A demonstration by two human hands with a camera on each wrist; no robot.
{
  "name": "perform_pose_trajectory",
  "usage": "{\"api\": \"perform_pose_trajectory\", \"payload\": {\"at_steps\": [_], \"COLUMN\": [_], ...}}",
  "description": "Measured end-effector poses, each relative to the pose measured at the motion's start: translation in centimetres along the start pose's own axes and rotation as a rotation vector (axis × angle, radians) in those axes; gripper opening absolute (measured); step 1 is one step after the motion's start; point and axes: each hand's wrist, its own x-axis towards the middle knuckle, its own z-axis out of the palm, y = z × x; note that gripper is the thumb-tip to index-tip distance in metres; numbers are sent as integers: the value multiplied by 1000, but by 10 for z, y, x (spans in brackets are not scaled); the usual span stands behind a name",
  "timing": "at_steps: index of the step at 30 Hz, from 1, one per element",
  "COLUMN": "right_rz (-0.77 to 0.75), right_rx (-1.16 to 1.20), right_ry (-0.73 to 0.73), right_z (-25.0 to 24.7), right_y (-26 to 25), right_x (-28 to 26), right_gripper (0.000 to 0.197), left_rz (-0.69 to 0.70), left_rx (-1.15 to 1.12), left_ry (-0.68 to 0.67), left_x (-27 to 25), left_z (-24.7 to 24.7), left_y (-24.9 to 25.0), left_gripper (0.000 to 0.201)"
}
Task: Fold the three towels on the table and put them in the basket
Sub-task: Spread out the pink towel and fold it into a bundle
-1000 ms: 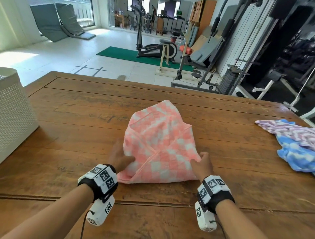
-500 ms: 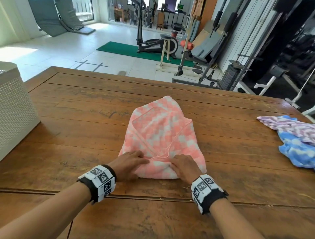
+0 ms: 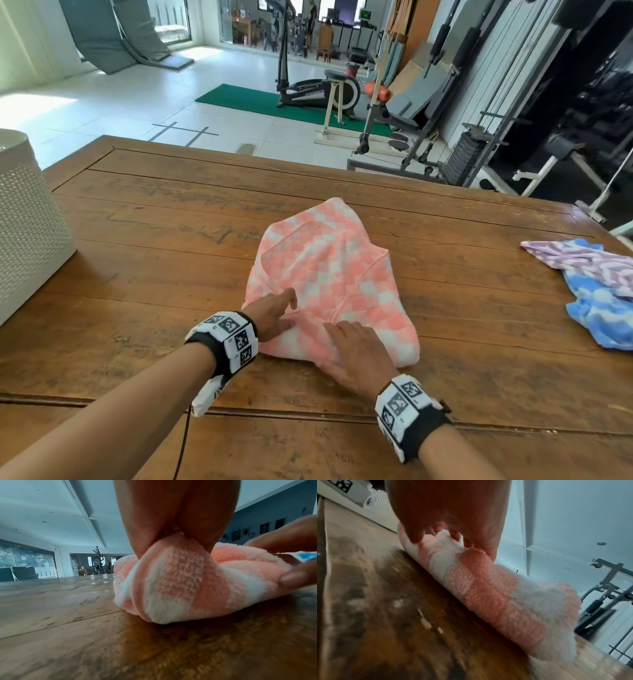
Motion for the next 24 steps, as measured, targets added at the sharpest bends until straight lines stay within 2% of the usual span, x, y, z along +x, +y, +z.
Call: {"api": "perform_pose_trajectory", "payload": {"at_steps": [2,3,4,6,7,8,10,12,15,17,19,20,22,24], "right_rz": [19,37,61,128,162,185,203,198,149,100,-27,-91,-112,-54], "right_rx": [-33,8,77,257,348,418,493,522,514,338,99,6,-120,-178], "right_ry": [-36,-43,-55,-93,-117,-146,-209,-243,-207,-81,81,106,36,-55], "right_z": [1,0,1,2,3,4,3,-4,-15,-20,-24,-25,-26,-21], "right_y": [3,6,11,24,31,37,43,43,40,36,33,33,32,34], "right_x": [7,13,20,31,36,39,44,48,50,47,43,42,40,42], "right_gripper": [41,37,35,38,39,40,41,44,36,30,37,40,50,56], "left_rz": [3,29,93,336,438,481,449,399,315,237,184,160,124,104], "left_rx": [23,41,76,270,396,504,623,649,509,456,416,383,331,278], "left_ry": [18,69,159,375,414,395,330,258,177,143,121,106,51,13], "left_x": [0,-1,-5,-12,-16,-20,-24,-23,-9,2,13,19,30,40], "left_z": [-2,-3,-3,-4,-5,-4,1,3,5,0,-8,-11,-16,-17], "left_y": [1,1,2,1,2,3,-4,-9,-13,-11,-12,-13,-16,-18], "left_gripper": [29,27,24,15,17,26,42,39,30,28,27,26,24,22]}}
